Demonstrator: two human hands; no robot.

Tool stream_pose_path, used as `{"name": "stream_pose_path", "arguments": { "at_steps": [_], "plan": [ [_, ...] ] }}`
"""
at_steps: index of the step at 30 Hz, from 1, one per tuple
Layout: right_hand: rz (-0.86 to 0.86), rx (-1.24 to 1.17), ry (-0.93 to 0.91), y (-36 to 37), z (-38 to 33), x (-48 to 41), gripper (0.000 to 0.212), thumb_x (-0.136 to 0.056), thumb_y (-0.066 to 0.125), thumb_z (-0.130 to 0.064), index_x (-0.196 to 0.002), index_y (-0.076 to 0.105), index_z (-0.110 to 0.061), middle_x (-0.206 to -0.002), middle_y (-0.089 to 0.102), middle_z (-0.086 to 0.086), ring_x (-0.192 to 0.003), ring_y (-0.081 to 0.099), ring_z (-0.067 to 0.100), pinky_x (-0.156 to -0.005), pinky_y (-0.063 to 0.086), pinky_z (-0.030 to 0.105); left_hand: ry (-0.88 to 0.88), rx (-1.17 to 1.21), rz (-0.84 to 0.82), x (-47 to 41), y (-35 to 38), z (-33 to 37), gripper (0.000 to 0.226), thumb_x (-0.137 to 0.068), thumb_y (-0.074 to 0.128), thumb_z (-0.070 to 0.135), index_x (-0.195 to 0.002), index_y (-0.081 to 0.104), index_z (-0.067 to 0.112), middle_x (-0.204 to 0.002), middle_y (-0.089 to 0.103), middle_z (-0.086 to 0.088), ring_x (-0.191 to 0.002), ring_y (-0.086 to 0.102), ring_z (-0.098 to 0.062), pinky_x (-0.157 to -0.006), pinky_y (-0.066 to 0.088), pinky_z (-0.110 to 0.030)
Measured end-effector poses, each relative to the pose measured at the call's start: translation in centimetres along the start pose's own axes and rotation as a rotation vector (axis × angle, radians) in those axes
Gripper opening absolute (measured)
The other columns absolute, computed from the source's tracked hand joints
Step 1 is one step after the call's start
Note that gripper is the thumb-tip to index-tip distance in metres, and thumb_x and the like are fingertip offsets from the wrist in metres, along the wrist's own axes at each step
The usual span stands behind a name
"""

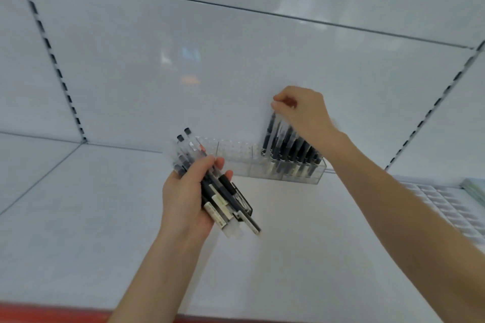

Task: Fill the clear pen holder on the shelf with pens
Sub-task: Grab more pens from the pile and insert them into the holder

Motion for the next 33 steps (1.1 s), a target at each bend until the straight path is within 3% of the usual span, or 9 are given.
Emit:
{"name": "stream_pose_path", "arguments": {
  "at_steps": [3,7,11,14,19,24,26,31,33],
  "plan": [
    [-0.108,0.132,0.012,0.2,0.2,-0.1,0.012,-0.085,0.055,-0.009,-0.088,0.067,-0.005,-0.096,0.066,0.007,-0.092,0.057,0.02,-0.087,0.046,0.032,0.0,-0.028,-0.048,-0.2,0.4,0.0,0.006,-0.084,0.059,0.001,-0.089,0.058,0.005,-0.067,0.069,-0.005,-0.064,0.069,-0.01,-0.063,0.059,-0.03],
    [-0.15,0.234,-0.027,-0.2,-0.7,0.1,0.02,-0.088,0.051,-0.012,-0.096,0.068,-0.004,-0.103,0.067,0.008,-0.101,0.056,0.023,-0.088,0.038,0.025,-0.02,-0.07,-0.099,-0.3,0.9,-0.1,0.009,-0.081,0.062,0.002,-0.088,0.059,0.007,-0.083,0.069,-0.009,-0.071,0.071,-0.013,-0.064,0.059,-0.029],
    [-0.05,-0.11,0.014,-1.5,-3.4,2.0,0.017,-0.089,0.056,-0.021,-0.097,0.068,-0.011,-0.091,0.065,-0.008,-0.085,0.058,0.007,-0.081,0.042,0.014,-0.034,-0.131,-0.172,-0.2,1.3,0.0,0.01,-0.075,0.064,0.004,-0.083,0.06,0.009,-0.07,0.072,-0.005,-0.07,0.072,-0.014,-0.062,0.059,-0.027],
    [-0.287,-0.358,0.122,-1.2,-5.5,3.7,0.021,-0.083,0.063,-0.033,-0.098,0.066,-0.018,-0.086,0.07,-0.007,-0.075,0.065,0.002,-0.068,0.05,0.012,-0.045,-0.205,-0.238,-0.1,1.5,-0.2,0.011,-0.078,0.063,0.001,-0.087,0.061,0.006,-0.069,0.072,-0.005,-0.07,0.072,-0.015,-0.062,0.058,-0.028],
    [-0.315,-0.513,0.187,-0.4,-5.9,4.4,0.009,-0.08,0.069,-0.018,-0.088,0.065,-0.018,-0.069,0.069,-0.003,-0.06,0.064,0.003,-0.054,0.049,0.016,-0.07,-0.274,-0.312,0.3,1.8,-0.4,0.019,-0.08,0.063,0.003,-0.099,0.058,0.004,-0.073,0.073,-0.008,-0.072,0.072,-0.019,-0.062,0.058,-0.032],
    [-0.232,-0.562,0.268,-0.9,-5.3,4.4,0.021,-0.083,0.065,-0.022,-0.101,0.063,-0.012,-0.076,0.071,0.001,-0.065,0.068,0.008,-0.063,0.056,0.023,-0.077,-0.271,-0.278,0.3,1.6,-0.5,0.014,-0.082,0.062,0.0,-0.094,0.056,0.006,-0.072,0.069,-0.014,-0.061,0.07,-0.018,-0.048,0.055,-0.028],
    [-0.214,-0.538,0.261,-1.0,-5.3,5.3,0.013,-0.085,0.061,-0.026,-0.092,0.064,-0.015,-0.078,0.071,-0.001,-0.067,0.067,0.006,-0.062,0.055,0.021,-0.075,-0.202,-0.228,0.0,1.4,-0.5,0.01,-0.083,0.061,0.002,-0.09,0.057,0.008,-0.071,0.07,-0.012,-0.056,0.069,-0.017,-0.045,0.054,-0.03],
    [-0.49,-0.442,0.279,-0.1,-6.0,10.2,0.014,-0.079,0.066,-0.035,-0.076,0.066,-0.021,-0.072,0.071,-0.005,-0.064,0.065,0.003,-0.058,0.048,0.016,0.032,-0.043,-0.078,-1.2,0.4,-0.1,0.008,-0.084,0.06,0.004,-0.092,0.06,0.004,-0.075,0.068,-0.009,-0.07,0.064,-0.023,-0.08,0.053,-0.05],
    [-0.497,-0.477,0.273,0.9,-6.3,11.4,0.008,-0.076,0.071,-0.027,-0.073,0.066,-0.023,-0.068,0.07,-0.005,-0.065,0.065,0.005,-0.063,0.053,0.02,0.042,-0.04,-0.067,-1.3,0.2,-0.2,0.018,-0.084,0.06,0.005,-0.102,0.058,0.002,-0.072,0.069,-0.007,-0.068,0.065,-0.02,-0.074,0.055,-0.042]
  ]
}}
Point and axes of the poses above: each hand's wrist, its own x-axis away from the middle knuckle, its own y-axis out of the palm, z = x × y, the point moved 2 cm from there along -x, towards the middle knuckle
